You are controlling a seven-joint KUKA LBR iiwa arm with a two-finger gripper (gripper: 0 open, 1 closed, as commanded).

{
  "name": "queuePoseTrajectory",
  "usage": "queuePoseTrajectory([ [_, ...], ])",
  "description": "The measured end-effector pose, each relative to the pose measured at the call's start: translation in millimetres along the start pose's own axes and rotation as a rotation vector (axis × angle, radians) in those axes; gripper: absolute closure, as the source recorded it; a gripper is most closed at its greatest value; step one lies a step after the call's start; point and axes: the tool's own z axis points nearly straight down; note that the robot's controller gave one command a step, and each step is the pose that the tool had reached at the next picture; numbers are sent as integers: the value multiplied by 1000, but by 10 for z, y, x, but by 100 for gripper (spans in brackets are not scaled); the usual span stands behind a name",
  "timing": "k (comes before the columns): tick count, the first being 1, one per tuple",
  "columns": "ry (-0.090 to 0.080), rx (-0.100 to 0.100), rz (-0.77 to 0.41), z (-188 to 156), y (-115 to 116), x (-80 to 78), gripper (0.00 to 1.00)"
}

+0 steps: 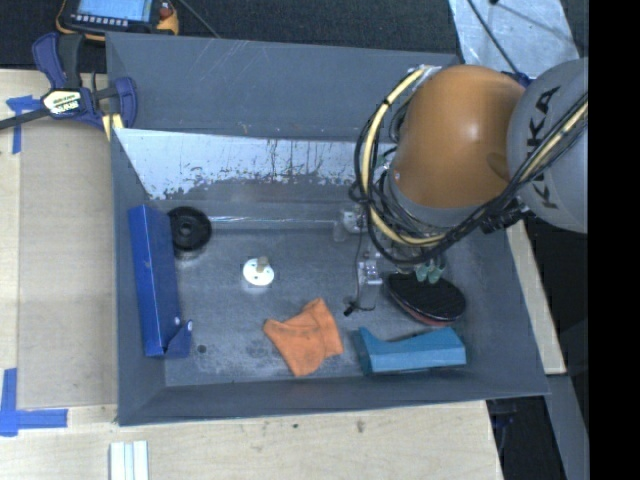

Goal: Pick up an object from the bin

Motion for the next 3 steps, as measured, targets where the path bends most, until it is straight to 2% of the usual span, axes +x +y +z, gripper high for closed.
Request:
queuePoseTrajectory([
  [1, -6, 0, -7, 485, -26, 216, 0],
  [2, -2, 0, 122, 1074, 13, 128, 0],
  [3, -2, 1, 85, 1414, -180, 215, 100],
])
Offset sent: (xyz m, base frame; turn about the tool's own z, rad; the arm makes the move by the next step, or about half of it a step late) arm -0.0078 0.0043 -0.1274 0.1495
